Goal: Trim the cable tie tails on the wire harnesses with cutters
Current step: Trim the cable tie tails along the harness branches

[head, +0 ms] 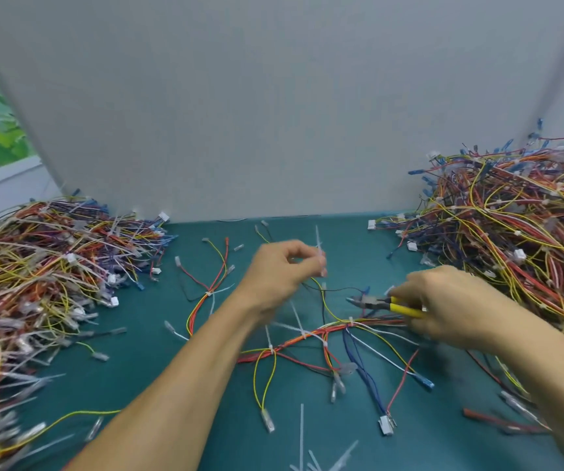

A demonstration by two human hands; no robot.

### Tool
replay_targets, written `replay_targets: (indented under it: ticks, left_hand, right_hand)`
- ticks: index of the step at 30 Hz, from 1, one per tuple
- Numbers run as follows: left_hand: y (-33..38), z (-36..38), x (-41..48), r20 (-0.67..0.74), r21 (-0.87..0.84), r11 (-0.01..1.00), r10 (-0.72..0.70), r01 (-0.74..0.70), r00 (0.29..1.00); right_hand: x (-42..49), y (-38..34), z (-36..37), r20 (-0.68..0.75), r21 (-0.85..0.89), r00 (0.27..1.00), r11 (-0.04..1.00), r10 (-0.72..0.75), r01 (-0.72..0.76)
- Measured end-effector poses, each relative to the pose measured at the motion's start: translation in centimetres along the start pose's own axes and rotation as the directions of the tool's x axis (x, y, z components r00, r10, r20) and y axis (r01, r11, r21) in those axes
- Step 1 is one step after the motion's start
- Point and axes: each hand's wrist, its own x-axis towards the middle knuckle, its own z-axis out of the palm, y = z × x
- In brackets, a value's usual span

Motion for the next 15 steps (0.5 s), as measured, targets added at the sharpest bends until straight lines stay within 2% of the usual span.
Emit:
replay_targets:
  ticks: [3, 7, 11, 15]
  left_hand:
    - [1.8, -2.5, -1.4, -0.124, -0.198, 0.98, 0.011, -0.035, 0.992]
    - [1.4, -2.8, -4.7, -0.133, -0.317, 0.946, -0.116, 0.069, 0.984]
    - [0.1, -2.5, -6.0, 0.002, -0.233, 0.935, -0.273, 0.266, 0.962]
    - [-0.2, -4.2, -5.4, -0.103, -0.121, 0.961, -0.26, 0.247, 0.96]
  right_hand:
    - [-0.3, -0.4, -1.5, -0.079, -0.025, 0.997, 1.0, -0.007, 0.005]
    - [-0.8, -2.5, -2.0, 0.02, 0.01, 0.997, 0.997, -0.077, 0.077]
    - [-0.9, -3.8, -1.8, 0.122, 0.0, 0.99, 0.997, -0.076, 0.077]
    - [-0.9, -4.4, -1.4, 0.126, -0.03, 0.99, 0.997, -0.071, 0.076]
